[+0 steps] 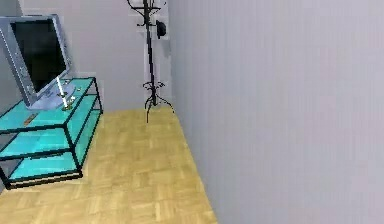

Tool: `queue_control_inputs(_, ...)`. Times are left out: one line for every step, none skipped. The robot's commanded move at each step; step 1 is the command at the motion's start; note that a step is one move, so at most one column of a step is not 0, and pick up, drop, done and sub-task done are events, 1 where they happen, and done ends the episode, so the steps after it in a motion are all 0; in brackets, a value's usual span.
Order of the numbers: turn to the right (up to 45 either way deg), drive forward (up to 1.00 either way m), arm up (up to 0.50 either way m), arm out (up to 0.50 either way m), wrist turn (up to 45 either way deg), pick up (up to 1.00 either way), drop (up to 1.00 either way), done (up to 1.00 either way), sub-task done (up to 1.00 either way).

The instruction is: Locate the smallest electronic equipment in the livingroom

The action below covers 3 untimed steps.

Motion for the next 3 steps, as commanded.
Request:
queue_control_inputs(-24.0, 0.0, 0.0, 0.0, 0.0, 0.0, 0.0, 0.0, 0.0)
queue_control_inputs(0.0, 1.0, 0.0, 0.0, 0.0, 0.0, 0.0, 0.0, 0.0)
queue_control_inputs(0.0, 0.45, 0.0, 0.0, 0.0, 0.0, 0.0, 0.0, 0.0)
